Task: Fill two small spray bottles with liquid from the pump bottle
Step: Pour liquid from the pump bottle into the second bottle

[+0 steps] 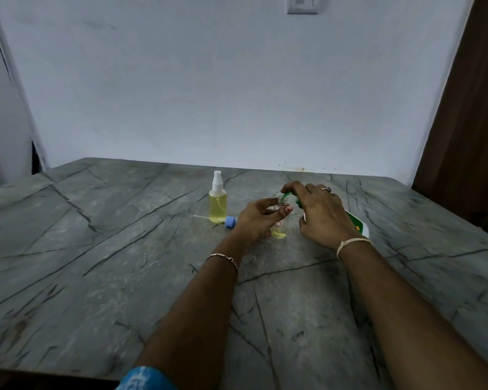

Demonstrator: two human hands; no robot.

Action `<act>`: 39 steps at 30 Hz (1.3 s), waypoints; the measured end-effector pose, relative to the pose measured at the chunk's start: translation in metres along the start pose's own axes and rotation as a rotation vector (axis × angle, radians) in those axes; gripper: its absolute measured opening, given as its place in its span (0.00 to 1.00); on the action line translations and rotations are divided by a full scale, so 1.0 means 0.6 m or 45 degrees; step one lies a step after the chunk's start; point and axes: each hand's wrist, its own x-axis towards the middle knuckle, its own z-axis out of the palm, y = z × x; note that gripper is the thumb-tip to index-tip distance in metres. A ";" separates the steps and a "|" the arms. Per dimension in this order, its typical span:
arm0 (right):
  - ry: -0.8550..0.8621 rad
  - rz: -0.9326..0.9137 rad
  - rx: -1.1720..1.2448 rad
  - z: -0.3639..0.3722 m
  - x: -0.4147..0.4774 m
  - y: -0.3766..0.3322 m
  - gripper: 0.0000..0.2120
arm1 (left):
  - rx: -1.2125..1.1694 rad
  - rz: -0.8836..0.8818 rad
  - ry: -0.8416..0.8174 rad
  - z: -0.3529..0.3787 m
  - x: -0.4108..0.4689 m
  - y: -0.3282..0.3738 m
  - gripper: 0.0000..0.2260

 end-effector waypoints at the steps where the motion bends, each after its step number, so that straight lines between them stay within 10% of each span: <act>1: 0.002 0.001 -0.011 0.000 0.000 0.000 0.31 | 0.009 -0.003 -0.001 0.000 0.000 0.000 0.24; 8: -0.037 -0.041 -0.118 -0.004 -0.009 0.003 0.41 | 0.023 -0.005 0.005 -0.001 -0.005 0.005 0.24; 39: 0.042 -0.025 -0.065 0.008 0.000 0.003 0.32 | 0.010 -0.020 0.011 0.002 -0.002 0.006 0.23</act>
